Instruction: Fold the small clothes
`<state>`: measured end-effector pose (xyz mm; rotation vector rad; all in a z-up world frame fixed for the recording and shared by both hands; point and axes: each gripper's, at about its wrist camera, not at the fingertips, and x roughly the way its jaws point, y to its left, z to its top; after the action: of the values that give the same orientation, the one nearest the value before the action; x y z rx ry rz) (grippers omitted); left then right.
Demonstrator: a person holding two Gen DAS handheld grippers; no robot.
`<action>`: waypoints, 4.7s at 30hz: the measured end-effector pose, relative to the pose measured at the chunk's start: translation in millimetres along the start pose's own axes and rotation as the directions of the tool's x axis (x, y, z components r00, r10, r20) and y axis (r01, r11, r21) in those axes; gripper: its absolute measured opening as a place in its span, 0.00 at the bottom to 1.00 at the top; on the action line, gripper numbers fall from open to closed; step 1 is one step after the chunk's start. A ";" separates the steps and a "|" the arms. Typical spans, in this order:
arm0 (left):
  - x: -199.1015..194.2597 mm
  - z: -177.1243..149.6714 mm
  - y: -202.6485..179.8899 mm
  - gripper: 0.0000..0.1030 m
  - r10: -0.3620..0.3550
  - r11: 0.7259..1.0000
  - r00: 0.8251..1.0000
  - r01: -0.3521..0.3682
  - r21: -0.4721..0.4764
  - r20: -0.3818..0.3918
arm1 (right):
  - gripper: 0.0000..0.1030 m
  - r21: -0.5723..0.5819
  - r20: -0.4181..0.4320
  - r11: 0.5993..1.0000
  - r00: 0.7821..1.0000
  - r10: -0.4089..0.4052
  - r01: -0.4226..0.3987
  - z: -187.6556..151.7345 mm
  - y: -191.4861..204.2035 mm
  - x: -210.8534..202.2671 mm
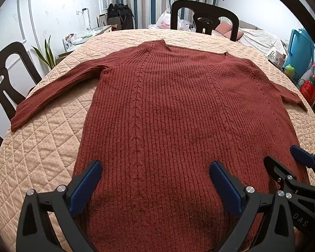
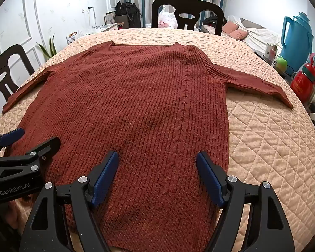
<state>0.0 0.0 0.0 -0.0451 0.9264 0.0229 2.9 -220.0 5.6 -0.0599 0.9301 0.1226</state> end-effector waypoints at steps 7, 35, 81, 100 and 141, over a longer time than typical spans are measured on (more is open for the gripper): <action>0.0 0.1 0.0 1.00 0.000 1.000 1.000 0.000 0.000 -0.001 | 0.74 0.001 0.000 1.000 1.000 0.001 -0.001 0.0 -0.1 0.2; 0.0 0.0 0.0 1.00 0.001 1.000 1.000 -0.001 0.001 -0.001 | 0.75 0.002 0.000 1.000 1.000 0.002 -0.002 0.0 -0.2 0.5; -3.4 3.3 8.7 1.00 -0.051 0.998 0.999 0.051 0.021 -0.015 | 0.75 -0.005 -0.011 1.000 1.000 0.008 -0.008 0.9 1.6 -0.3; -77.3 3.2 186.2 1.00 0.092 0.953 0.982 -0.039 -0.302 0.162 | 0.75 -0.389 0.140 0.876 0.921 0.363 -0.286 70.6 112.7 -39.6; -87.6 -20.0 302.0 1.00 0.271 0.823 0.952 -0.151 -0.548 0.145 | 0.51 -0.731 -0.211 0.476 0.826 0.523 -0.488 79.3 351.7 45.3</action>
<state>-80.4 300.6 49.3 -0.4498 0.6768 0.4897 46.6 140.5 17.1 -0.5801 0.7668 1.0974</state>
